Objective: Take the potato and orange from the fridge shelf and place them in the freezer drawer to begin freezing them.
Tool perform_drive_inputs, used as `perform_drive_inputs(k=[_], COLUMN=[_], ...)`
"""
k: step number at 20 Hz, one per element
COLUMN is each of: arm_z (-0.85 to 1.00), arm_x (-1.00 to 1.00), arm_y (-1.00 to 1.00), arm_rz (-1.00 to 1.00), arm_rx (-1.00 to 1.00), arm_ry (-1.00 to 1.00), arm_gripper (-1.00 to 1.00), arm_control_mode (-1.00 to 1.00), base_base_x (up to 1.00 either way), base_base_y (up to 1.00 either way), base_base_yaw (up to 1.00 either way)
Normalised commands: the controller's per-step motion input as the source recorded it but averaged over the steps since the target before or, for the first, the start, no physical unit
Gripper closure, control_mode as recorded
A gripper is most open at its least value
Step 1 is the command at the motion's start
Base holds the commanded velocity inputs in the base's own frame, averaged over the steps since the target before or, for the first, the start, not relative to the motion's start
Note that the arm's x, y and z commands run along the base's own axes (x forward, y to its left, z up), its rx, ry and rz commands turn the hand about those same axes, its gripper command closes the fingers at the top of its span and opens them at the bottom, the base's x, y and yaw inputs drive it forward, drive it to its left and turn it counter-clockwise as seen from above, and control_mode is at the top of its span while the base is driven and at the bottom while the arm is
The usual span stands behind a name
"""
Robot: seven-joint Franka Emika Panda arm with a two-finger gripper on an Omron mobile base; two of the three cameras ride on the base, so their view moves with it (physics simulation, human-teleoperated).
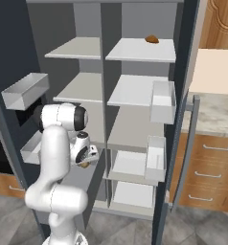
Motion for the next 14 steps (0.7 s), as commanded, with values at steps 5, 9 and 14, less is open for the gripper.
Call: perform_drive_inputs(k=[5,9,14], arm_z=[-0.8,-0.62,-0.34], arm_x=[0.16,-0.03,-0.14], arm_y=[0.16,0.27,0.38], arm_rz=[0.21,0.18,0.13], arm_rx=[-0.01,-0.02,-0.03], arm_ry=[0.13,0.07,0.05], arm_gripper=[1.0,1.0,1.0], arm_control_mode=[-1.0,-1.0,-1.0], base_base_x=[0.0,0.0,0.0], base_base_y=[0.0,0.0,0.0], base_base_yaw=[0.0,0.0,0.0])
